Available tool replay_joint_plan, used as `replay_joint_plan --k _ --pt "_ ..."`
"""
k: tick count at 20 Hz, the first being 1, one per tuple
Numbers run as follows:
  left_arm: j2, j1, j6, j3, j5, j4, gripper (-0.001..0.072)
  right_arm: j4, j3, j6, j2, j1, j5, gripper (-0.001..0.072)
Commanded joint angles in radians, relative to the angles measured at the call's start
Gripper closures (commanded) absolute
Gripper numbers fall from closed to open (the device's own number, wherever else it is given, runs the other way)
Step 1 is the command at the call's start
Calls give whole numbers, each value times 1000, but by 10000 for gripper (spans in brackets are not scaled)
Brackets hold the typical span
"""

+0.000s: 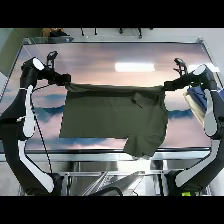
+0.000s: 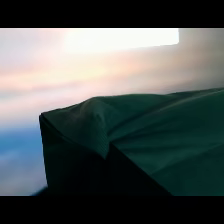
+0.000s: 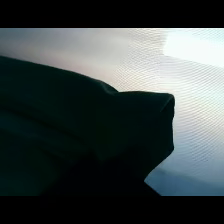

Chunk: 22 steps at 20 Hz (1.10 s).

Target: Fold the shirts.

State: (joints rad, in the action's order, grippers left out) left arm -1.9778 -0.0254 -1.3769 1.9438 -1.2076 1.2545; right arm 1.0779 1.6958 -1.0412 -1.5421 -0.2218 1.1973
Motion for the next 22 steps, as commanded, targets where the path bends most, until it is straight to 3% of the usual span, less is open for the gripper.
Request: replay_joint_plan --k 1,5,7,8,9,10,11,13,15,17,22 --pt "-4 14 14 -31 36 63 693 30 -66 -8 3 1 -11 697" --pt "-4 24 18 -42 58 61 689 25 -91 -8 4 1 -31 669" --pt "-4 27 18 -13 0 60 688 25 -90 -24 8 1 -34 383" --pt "-4 28 18 17 -45 60 582 26 -90 -60 13 1 -33 321" --pt "-3 28 16 54 -97 60 138 26 -90 -81 24 1 -30 325" --pt "-4 28 3 93 -150 60 34 26 -90 -98 43 0 -29 329" --pt "-2 28 2 132 -212 60 33 27 -90 -115 67 -1 -27 336" --pt "31 15 -18 146 -325 62 44 27 -90 -135 137 -11 21 448" --pt "117 -13 -32 18 -361 62 44 28 -106 -163 205 -32 124 447" --pt "217 -46 -35 -173 -363 61 45 27 -192 -209 289 -58 203 447" --pt "459 -145 27 -755 -215 60 53 24 -607 -267 590 -150 191 449"
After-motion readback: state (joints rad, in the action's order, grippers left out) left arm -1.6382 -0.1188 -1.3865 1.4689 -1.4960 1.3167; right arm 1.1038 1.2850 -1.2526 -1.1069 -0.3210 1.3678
